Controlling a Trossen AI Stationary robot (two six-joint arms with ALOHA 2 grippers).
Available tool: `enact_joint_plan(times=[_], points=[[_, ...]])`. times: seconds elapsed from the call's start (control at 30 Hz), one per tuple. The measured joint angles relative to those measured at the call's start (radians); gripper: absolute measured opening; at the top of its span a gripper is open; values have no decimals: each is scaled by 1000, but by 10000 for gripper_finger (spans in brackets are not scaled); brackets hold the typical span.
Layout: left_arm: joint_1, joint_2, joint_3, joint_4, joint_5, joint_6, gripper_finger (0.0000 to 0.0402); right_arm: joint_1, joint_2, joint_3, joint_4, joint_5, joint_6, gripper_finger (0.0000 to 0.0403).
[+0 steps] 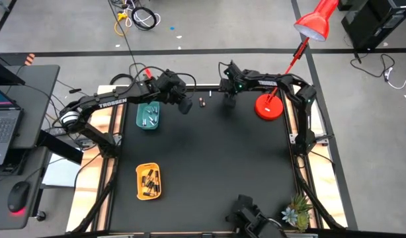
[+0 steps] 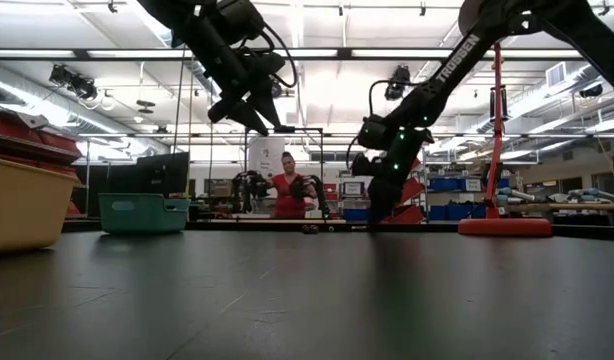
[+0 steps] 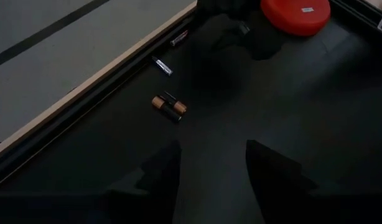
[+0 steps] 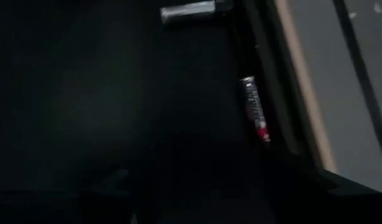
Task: Sort batteries
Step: Put the white battery into the blue bin
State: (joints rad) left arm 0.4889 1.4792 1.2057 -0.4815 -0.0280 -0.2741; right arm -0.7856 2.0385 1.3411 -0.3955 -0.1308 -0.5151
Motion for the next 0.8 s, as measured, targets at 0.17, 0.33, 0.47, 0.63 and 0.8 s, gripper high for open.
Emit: enact_joint_plan(times=[0.17,0.33,0.47,0.63,0.8], points=[[0,0,0,-14,0,0,186,0,17,1,0,-27,48,241],[0,0,0,-20,3,0,186,13,15,23,-7,-26,52,232],[0,0,0,-18,3,3,186,16,18,69,5,-27,52,227],[0,0,0,-19,3,6,186,0,25,83,40,-53,80,224],[0,0,0,-19,3,7,186,-8,52,82,23,-69,92,224]])
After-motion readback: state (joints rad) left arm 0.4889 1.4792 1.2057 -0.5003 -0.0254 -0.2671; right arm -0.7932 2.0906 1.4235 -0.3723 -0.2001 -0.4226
